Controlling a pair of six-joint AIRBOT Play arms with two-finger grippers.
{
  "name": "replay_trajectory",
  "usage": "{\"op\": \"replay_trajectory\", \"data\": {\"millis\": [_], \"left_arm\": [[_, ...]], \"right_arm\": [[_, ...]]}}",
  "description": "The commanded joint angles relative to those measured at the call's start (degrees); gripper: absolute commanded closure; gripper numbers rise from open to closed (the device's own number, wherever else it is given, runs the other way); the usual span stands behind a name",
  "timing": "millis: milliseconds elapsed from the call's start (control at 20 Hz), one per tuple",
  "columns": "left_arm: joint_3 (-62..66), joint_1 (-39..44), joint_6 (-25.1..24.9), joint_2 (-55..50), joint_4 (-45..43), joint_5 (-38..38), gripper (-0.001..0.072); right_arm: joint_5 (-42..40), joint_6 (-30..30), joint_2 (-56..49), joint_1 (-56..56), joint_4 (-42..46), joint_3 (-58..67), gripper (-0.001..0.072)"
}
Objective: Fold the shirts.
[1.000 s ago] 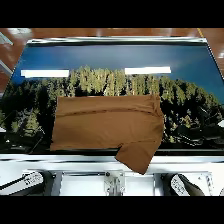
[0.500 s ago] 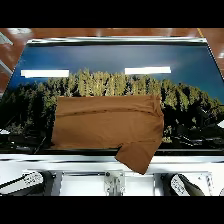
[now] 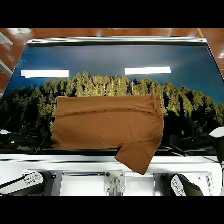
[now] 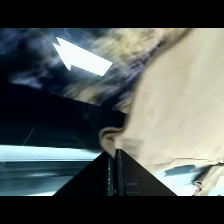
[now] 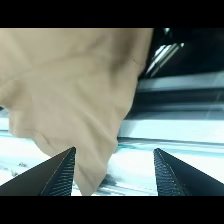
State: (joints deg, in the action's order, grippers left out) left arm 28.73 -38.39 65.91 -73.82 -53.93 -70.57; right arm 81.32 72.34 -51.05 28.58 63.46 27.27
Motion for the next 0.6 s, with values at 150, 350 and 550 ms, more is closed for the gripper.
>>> {"op": "replay_trajectory", "data": {"millis": [150, 350, 550], "left_arm": [[0.1, 0.0, -2.4, 0.0, 3.6, -0.7, 0.0671], [0.1, 0.0, -2.9, 0.0, 3.6, -0.6, 0.0671], [0.2, 0.0, -2.9, 0.0, 3.6, -0.7, 0.0671]], "right_arm": [[-5.6, 2.5, -2.6, -0.6, -6.8, -4.1, 0.0097], [-7.8, 3.7, -6.6, -0.6, -6.1, -4.1, 0.0098], [-12.7, 6.6, -10.0, -7.3, -5.5, -4.1, 0.0098]]}}
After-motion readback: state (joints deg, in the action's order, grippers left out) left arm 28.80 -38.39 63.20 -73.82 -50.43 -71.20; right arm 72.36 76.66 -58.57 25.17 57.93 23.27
